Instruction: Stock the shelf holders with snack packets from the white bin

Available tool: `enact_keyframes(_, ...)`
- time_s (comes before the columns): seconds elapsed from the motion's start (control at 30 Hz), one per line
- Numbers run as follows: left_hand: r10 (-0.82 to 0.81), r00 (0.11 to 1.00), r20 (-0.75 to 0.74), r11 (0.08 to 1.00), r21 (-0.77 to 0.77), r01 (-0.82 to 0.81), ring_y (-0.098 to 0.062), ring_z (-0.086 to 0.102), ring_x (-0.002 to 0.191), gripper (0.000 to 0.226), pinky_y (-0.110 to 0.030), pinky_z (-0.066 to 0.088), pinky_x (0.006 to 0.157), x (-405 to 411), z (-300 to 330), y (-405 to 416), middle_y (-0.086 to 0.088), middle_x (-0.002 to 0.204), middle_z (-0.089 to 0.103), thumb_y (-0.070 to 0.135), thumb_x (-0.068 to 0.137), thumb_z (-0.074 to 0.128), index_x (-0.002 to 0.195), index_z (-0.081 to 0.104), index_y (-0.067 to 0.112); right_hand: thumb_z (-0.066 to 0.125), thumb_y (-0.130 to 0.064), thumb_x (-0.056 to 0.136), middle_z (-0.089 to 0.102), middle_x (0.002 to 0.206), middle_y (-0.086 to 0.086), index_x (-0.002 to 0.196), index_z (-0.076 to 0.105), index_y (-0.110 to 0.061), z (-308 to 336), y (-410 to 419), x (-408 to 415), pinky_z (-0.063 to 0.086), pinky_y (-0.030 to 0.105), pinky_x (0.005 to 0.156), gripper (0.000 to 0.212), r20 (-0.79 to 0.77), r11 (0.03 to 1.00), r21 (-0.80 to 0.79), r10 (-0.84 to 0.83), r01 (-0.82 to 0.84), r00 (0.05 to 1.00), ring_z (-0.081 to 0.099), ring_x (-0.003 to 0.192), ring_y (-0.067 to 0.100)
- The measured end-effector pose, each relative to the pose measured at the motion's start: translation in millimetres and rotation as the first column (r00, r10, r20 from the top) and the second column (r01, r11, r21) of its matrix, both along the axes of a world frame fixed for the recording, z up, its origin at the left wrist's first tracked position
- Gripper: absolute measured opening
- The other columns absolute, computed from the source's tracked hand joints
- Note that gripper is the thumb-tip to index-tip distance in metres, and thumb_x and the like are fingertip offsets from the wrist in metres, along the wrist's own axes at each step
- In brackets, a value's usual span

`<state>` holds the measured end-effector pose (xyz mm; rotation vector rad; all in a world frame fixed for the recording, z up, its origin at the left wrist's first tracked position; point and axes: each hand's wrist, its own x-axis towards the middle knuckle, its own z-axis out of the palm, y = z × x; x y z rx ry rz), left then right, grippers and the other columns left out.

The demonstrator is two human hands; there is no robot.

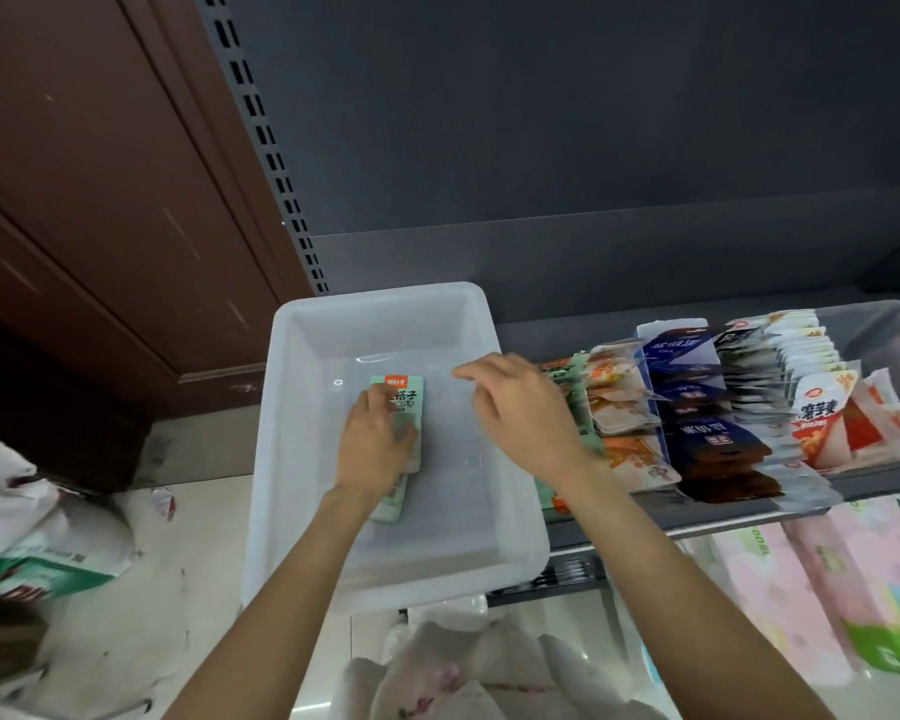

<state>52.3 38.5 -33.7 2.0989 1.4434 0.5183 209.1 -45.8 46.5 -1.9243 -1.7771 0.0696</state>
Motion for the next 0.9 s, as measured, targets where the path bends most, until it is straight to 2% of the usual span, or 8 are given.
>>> enact_keyframes(0.1,0.039,0.987,-0.159,0.976,-0.204,-0.071,-0.037,0.05,0.109,0.058,-0.039,0.037,0.091,-7.3,-18.9,13.8,-0.019,0.12,0.049,0.022,0.082,0.068,0.128,0.04,0.001,0.045,0.001,0.089,0.059,0.127,0.011,0.13,0.055,-0.011,-31.3,33.2,-31.9,0.042,0.035,0.091,0.044,-0.218,0.935,-0.34,0.024,-0.099,0.976,0.056,0.112,0.028)
enact_keyframes(0.23,0.048,0.978,-0.204,0.961,-0.256,-0.101,-0.036,0.046,0.111,0.072,-0.036,0.037,0.094,-9.9,-32.7,20.2,-0.019,0.123,0.044,0.028,0.075,0.075,0.131,0.038,0.002,0.045,0.003,0.09,0.052,0.133,0.019,0.136,0.043,-0.003,-70.7,63.7,-53.7,0.037,0.03,0.096,0.047,-0.302,0.81,-0.584,-0.151,-0.058,0.941,0.049,0.121,0.031)
enact_keyframes(0.43,0.08,0.961,-0.266,0.953,-0.262,-0.152,-0.033,0.041,0.112,0.075,-0.032,0.035,0.092,-15.9,-40.1,22.0,-0.017,0.122,0.041,0.034,0.073,0.077,0.129,0.038,0.005,0.048,-0.002,0.091,0.048,0.133,0.021,0.136,0.046,-0.002,-92.8,73.6,-60.4,0.034,0.027,0.1,0.045,-0.345,0.791,-0.611,-0.276,0.009,0.897,0.045,0.123,0.032)
enact_keyframes(0.6,0.115,0.985,-0.131,0.937,-0.314,-0.152,-0.03,0.043,0.11,0.073,-0.031,0.036,0.09,-21.2,-40.0,27.5,-0.013,0.116,0.047,0.024,0.065,0.083,0.122,0.04,0.01,0.058,-0.013,0.09,0.049,0.135,0.016,0.136,0.045,-0.005,-104.7,74.4,-61.1,0.038,0.029,0.101,0.048,-0.48,0.797,-0.603,-0.393,0.031,0.784,0.049,0.122,0.027)
enact_keyframes(0.7,0.123,0.986,0.109,0.958,-0.271,-0.09,-0.026,0.052,0.104,0.056,-0.028,0.044,0.08,-25.8,-33.9,26.0,-0.009,0.11,0.054,0.0,0.068,0.073,0.114,0.044,0.014,0.067,-0.021,0.086,0.059,0.121,0.008,0.135,0.042,-0.007,-98.4,68.9,-63.0,0.049,0.029,0.085,0.056,-0.699,0.853,-0.522,-0.446,0.027,0.559,0.059,0.107,0.021)
enact_keyframes(0.77,0.087,0.963,0.254,0.977,-0.209,-0.034,-0.018,0.062,0.093,0.047,-0.022,0.049,0.075,-27.3,-22.7,17.7,0.002,0.097,0.062,-0.01,0.07,0.066,0.106,0.052,0.017,0.067,-0.034,0.086,0.06,0.108,0.001,0.132,0.041,-0.014,-86.1,64.3,-64.0,0.052,0.034,0.083,0.056,-0.792,0.869,-0.491,-0.471,0.052,0.389,0.06,0.1,0.018)
enact_keyframes(0.83,-0.036,0.947,0.32,0.998,-0.037,0.051,-0.008,0.064,0.084,0.039,-0.021,0.051,0.077,-27.1,-8.5,5.9,0.01,0.088,0.066,-0.012,0.071,0.065,0.096,0.063,0.018,0.063,-0.042,0.086,0.061,0.102,0.002,0.126,0.046,-0.017,-71.2,61.1,-57.2,0.055,0.041,0.081,0.05,-0.803,0.864,-0.481,-0.503,0.15,0.32,0.063,0.097,0.021)
enact_keyframes(0.9,-0.249,0.929,0.273,0.953,0.238,0.186,-0.01,0.061,0.085,0.041,-0.027,0.051,0.076,-28.6,3.0,-3.4,0.006,0.092,0.067,-0.012,0.065,0.063,0.093,0.068,0.018,0.065,-0.026,0.088,0.066,0.094,0.01,0.107,0.057,-0.009,-50.5,54.1,-44.3,0.058,0.037,0.065,0.027,-0.858,0.892,-0.408,-0.448,0.196,0.251,0.067,0.085,0.024)
